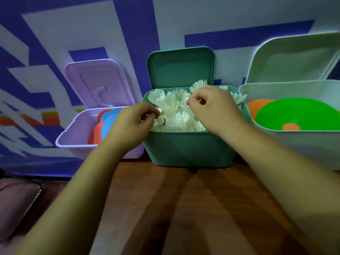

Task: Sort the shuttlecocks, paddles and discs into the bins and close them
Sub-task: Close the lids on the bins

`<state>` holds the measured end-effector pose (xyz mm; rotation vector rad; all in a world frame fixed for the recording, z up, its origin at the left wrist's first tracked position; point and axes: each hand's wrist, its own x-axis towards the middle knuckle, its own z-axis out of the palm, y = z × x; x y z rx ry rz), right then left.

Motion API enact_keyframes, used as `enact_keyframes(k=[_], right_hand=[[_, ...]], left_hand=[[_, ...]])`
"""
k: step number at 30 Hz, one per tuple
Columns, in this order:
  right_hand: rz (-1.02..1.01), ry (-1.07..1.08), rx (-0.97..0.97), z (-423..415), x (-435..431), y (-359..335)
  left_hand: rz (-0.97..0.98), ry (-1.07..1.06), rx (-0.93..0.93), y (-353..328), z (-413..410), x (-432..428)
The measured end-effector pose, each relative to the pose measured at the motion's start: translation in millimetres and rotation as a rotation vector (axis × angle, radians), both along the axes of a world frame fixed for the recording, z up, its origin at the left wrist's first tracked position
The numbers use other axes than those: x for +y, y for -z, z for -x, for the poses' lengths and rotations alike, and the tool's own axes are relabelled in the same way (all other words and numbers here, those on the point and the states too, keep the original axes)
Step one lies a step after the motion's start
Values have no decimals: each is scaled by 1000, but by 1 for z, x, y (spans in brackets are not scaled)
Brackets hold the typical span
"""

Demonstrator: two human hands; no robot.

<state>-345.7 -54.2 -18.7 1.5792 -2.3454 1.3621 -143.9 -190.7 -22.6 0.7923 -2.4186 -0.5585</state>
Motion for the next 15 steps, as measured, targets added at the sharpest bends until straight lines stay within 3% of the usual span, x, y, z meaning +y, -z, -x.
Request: enact_keyframes(k=[4,15], right_hand=[[-146,-67,-85,-3,4,-24],[-335,-171,-416,-57,3,-123]], left_hand=[[-154,31,-49,-17,-16,14],[-441,-213,-177,-118,-94,68]])
